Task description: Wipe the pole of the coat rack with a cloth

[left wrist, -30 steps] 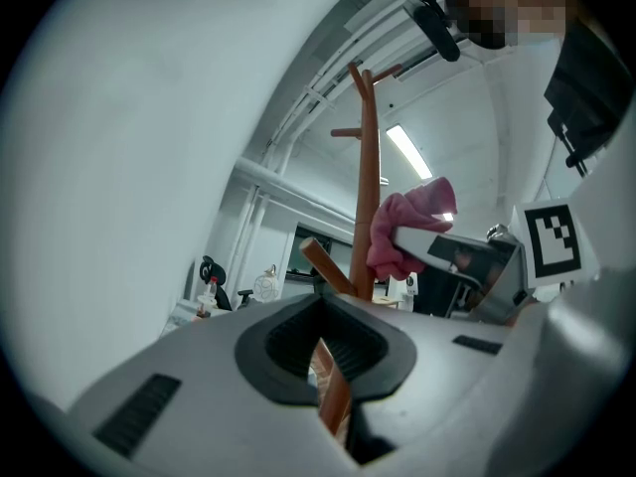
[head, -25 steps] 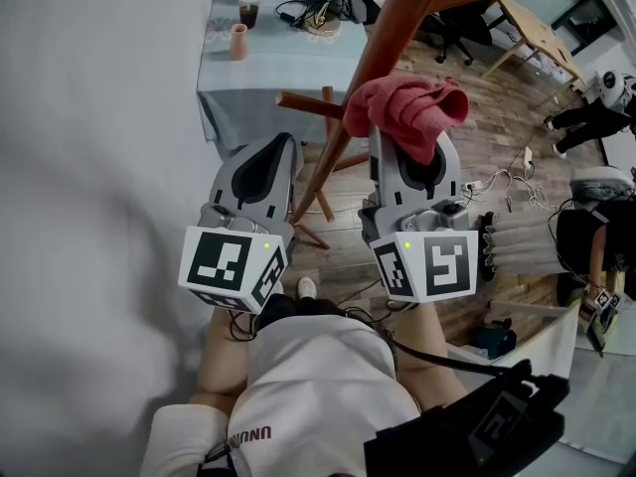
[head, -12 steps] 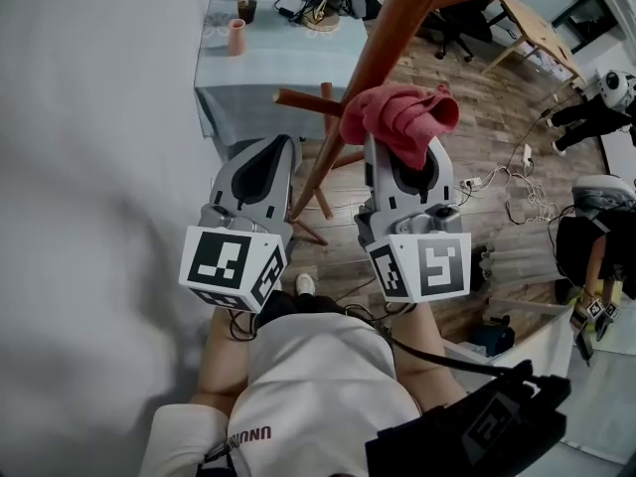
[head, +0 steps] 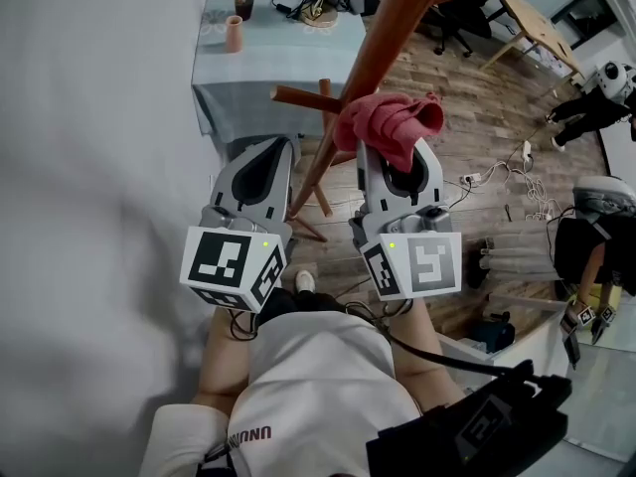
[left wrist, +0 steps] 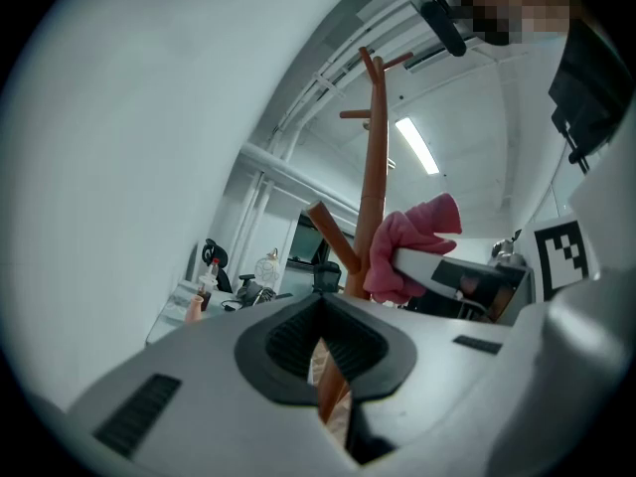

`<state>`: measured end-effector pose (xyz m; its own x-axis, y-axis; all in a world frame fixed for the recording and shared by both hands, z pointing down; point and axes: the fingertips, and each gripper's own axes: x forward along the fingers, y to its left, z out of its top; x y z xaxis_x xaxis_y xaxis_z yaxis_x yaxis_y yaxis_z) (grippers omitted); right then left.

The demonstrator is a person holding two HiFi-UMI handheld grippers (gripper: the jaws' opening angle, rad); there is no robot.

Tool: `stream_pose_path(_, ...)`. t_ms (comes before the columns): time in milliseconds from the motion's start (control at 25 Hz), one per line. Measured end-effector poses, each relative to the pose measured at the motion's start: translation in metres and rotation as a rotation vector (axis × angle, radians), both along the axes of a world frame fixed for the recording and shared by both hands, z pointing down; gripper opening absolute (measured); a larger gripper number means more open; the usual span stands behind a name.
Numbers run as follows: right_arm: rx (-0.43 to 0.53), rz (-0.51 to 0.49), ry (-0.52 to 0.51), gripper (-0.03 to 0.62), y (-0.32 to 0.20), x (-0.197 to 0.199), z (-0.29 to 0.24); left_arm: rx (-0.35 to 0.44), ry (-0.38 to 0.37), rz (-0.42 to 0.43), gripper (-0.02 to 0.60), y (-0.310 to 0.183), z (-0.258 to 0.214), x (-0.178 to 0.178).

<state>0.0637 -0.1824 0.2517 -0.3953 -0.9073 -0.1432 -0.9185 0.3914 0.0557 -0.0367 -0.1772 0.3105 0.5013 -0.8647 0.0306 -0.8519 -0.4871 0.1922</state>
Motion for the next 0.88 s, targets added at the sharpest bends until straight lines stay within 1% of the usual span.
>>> stream_pose_path(200, -0.028, -0.005, -0.003, 0.11, 0.0, 0.0, 0.017, -0.022, -0.005, 0.007, 0.014, 0.002, 0.008, 0.002)
stream_pose_path(880, -0.124, 0.022, 0.012, 0.11, -0.004, 0.001, 0.049, -0.074, -0.019, 0.016, 0.014, 0.006, 0.027, 0.004)
